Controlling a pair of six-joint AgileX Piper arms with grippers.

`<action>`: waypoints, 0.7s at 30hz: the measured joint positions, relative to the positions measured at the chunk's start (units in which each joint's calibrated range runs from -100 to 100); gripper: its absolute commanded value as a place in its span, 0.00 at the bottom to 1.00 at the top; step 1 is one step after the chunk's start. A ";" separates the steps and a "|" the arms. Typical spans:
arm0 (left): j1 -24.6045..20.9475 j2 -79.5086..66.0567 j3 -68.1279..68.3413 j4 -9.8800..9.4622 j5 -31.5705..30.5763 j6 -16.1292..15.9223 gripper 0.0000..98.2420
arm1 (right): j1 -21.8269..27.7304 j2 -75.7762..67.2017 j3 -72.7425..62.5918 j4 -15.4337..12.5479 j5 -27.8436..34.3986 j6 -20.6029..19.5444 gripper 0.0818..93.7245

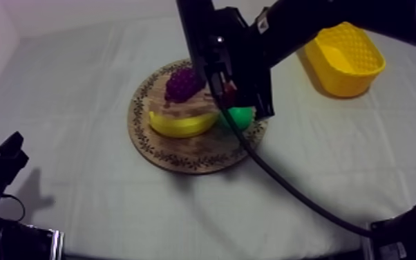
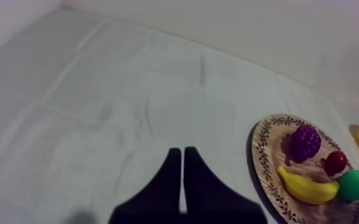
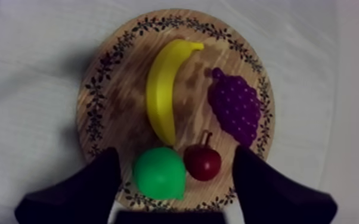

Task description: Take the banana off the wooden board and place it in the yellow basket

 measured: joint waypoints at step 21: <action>0.00 0.00 0.00 0.00 0.00 0.00 0.00 | -3.27 13.59 -7.50 1.94 1.39 -3.83 0.55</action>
